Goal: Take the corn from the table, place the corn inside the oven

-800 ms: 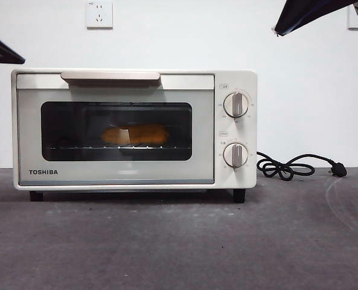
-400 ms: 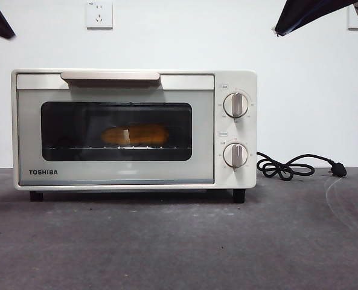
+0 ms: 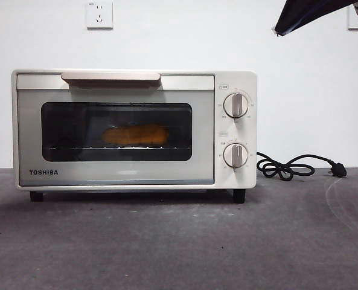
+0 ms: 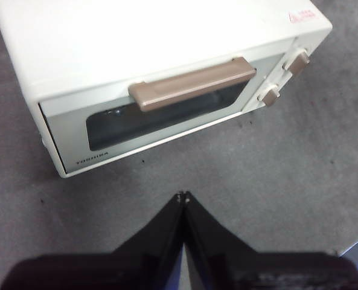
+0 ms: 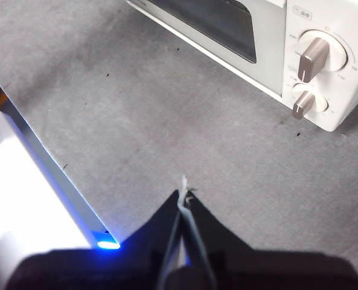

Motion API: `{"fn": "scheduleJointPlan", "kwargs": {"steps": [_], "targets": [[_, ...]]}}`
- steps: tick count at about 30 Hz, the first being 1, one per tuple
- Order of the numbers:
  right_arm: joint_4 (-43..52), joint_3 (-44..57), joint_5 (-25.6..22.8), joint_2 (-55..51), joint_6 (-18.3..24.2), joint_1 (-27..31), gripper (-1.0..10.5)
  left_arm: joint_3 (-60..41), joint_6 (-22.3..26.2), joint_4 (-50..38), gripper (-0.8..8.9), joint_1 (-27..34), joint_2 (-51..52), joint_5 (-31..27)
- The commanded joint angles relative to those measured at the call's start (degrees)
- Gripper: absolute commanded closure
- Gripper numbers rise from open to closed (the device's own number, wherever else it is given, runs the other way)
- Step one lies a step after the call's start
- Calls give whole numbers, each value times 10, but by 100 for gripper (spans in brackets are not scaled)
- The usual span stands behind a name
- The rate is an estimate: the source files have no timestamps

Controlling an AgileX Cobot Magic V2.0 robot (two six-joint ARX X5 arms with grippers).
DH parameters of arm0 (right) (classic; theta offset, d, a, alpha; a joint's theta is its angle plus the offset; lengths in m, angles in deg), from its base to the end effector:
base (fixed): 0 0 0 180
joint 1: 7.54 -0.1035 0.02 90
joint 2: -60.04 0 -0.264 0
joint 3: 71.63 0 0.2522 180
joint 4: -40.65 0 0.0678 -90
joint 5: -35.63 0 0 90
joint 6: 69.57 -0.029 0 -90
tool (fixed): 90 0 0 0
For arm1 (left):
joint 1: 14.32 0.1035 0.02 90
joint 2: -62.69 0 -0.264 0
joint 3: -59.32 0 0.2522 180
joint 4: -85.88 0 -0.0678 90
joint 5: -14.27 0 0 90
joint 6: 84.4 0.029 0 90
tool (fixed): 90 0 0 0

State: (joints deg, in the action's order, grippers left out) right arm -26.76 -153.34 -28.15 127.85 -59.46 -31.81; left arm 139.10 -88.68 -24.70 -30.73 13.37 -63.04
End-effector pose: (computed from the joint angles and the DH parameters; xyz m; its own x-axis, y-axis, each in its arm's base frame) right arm 0.1961 0.1025 0.3331 0.3047 0.6221 -0.7212 -0.7275 0.6408 0.2453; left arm 0.1325 -0.0457 0.3711 0.6656 -0.4250 -0.6134 0.3932 0.8984 -0.1958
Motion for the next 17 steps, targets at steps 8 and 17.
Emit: {"fn": "scheduleJointPlan", "kwargs": {"steps": [8, 17], "targets": [[1, -3, 10, 3, 3, -1, 959, -68, -63, -5, 821, -117, 17, -112], [5, -3, 10, 3, 3, -1, 959, -68, -67, -30, 817, -124, 16, -112]]}}
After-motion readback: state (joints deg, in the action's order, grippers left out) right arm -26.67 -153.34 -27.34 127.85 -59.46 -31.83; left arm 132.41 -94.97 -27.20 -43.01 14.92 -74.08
